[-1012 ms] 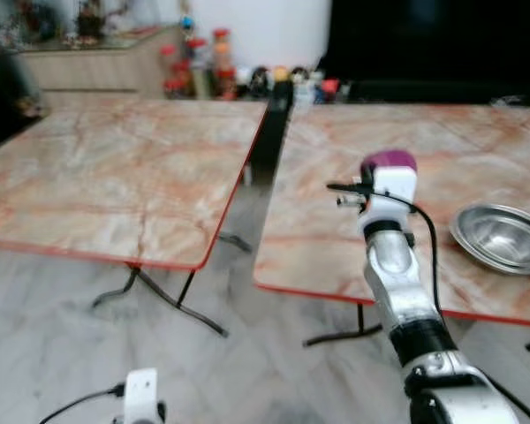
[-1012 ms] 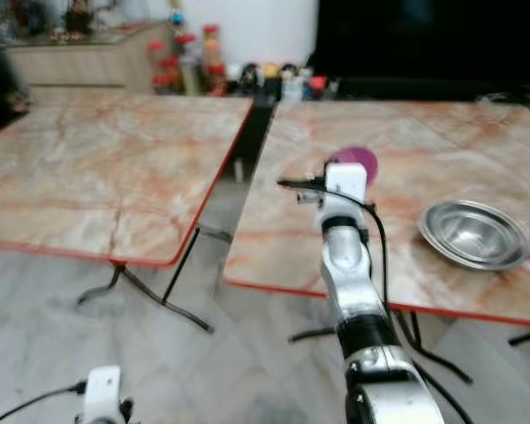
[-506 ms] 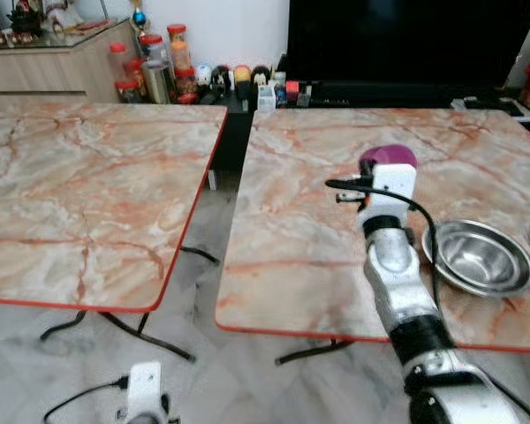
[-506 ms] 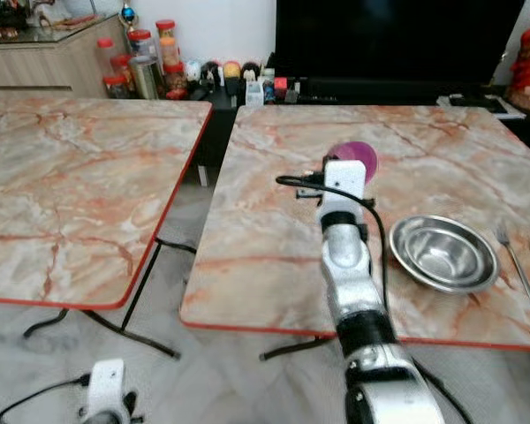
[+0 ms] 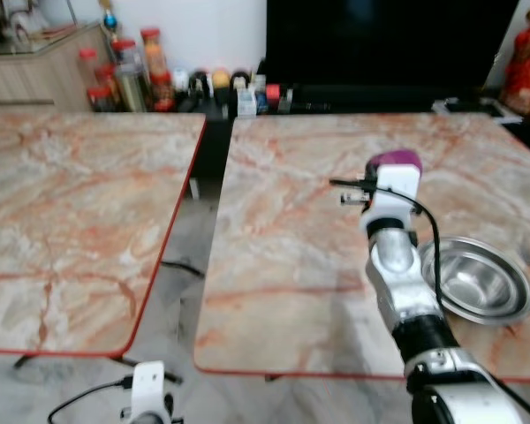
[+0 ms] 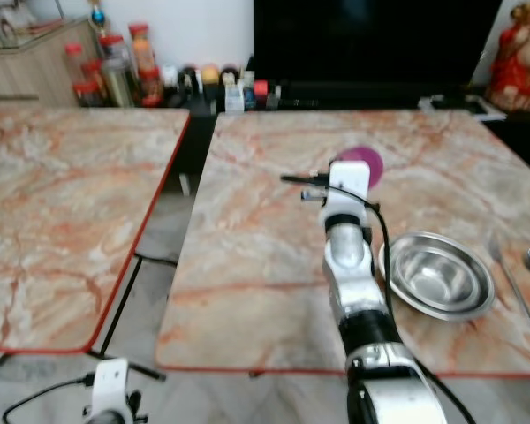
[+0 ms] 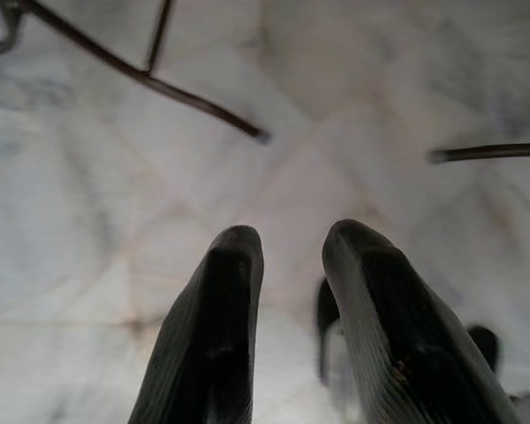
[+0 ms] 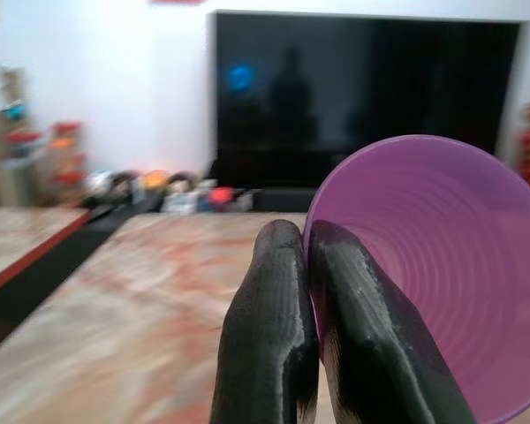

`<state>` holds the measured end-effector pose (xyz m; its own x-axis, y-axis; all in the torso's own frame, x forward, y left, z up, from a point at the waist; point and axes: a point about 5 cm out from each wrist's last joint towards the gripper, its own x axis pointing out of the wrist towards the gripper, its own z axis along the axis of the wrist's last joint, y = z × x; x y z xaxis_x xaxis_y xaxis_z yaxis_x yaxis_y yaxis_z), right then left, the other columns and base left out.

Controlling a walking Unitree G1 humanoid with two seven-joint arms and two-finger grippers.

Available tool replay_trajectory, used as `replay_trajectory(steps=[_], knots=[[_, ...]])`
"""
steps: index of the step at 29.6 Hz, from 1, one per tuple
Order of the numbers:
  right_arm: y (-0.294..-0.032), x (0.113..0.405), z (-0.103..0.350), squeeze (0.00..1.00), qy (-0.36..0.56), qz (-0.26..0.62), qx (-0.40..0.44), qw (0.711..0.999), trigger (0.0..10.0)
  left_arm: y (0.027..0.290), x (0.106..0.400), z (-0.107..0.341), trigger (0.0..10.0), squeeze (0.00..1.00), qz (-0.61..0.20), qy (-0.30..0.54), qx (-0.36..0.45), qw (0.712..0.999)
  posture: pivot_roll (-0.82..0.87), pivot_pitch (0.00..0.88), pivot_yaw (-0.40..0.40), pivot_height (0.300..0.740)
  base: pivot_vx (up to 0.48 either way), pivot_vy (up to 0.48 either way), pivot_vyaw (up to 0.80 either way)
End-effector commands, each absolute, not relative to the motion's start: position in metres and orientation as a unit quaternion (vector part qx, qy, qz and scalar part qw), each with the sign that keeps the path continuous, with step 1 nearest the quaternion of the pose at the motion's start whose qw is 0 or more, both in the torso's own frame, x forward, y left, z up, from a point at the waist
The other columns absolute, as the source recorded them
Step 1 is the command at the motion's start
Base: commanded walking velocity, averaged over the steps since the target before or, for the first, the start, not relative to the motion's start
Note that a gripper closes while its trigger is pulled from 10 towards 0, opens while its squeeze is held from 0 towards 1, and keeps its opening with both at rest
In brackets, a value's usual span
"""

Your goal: Setting the table

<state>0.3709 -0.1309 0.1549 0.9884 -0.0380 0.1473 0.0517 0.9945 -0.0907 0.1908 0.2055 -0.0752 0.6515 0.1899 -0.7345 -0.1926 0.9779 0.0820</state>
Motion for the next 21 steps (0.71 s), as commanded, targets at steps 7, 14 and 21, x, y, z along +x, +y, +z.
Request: replay_trajectory(steps=[7, 14, 21], knots=[[-0.158, 0.378, 0.154, 0.0, -0.008, -0.078, -0.069, 0.995, 10.0, 0.2, 0.192, -0.076, 10.0, 0.0, 0.098, 0.409, -0.017, 0.907, -0.02, 0.0, 0.028, 0.74, 0.0, 0.0, 0.0], [-0.17, 0.382, 0.155, 0.0, 0.047, -0.092, -0.067, 0.992, 10.0, 0.197, 0.19, -0.078, 10.0, 0.0, 0.091, 0.415, -0.023, 0.905, -0.02, 0.0, 0.026, 0.74, 0.0, 0.0, 0.0], [-0.168, 0.384, 0.167, 0.0, 0.069, -0.07, -0.042, 0.994, 10.0, 0.195, 0.189, -0.079, 10.0, 0.0, 0.086, 0.42, -0.028, 0.903, -0.02, 0.0, 0.026, 0.74, 0.0, 0.0, 0.0]])
